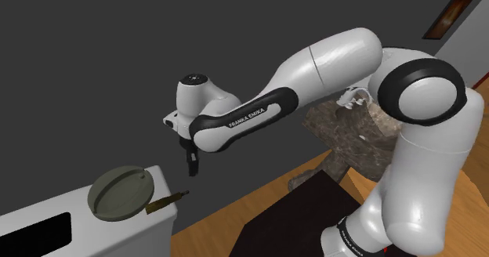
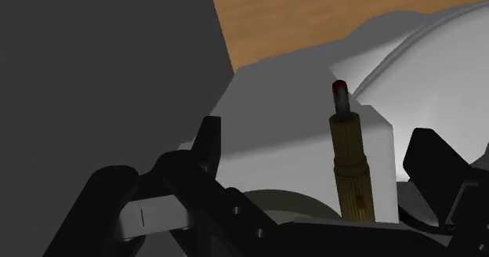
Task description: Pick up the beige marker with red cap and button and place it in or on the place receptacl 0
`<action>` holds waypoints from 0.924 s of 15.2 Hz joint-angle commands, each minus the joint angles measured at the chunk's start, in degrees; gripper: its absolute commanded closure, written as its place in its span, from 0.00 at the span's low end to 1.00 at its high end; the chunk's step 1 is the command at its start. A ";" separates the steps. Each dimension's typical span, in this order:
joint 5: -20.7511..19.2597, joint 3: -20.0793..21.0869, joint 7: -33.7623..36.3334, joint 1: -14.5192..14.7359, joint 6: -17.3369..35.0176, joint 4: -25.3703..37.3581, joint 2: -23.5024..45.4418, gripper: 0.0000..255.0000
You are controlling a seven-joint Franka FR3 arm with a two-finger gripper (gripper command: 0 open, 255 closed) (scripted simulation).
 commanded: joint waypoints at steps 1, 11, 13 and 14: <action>-0.99 0.79 -1.37 1.18 0.79 1.89 2.96 0.00; -5.02 2.52 -5.40 5.73 4.12 8.00 13.68 0.00; -5.40 2.19 -5.16 5.99 5.14 8.08 14.80 0.00; -5.59 2.02 -5.04 6.13 5.64 8.14 15.37 0.00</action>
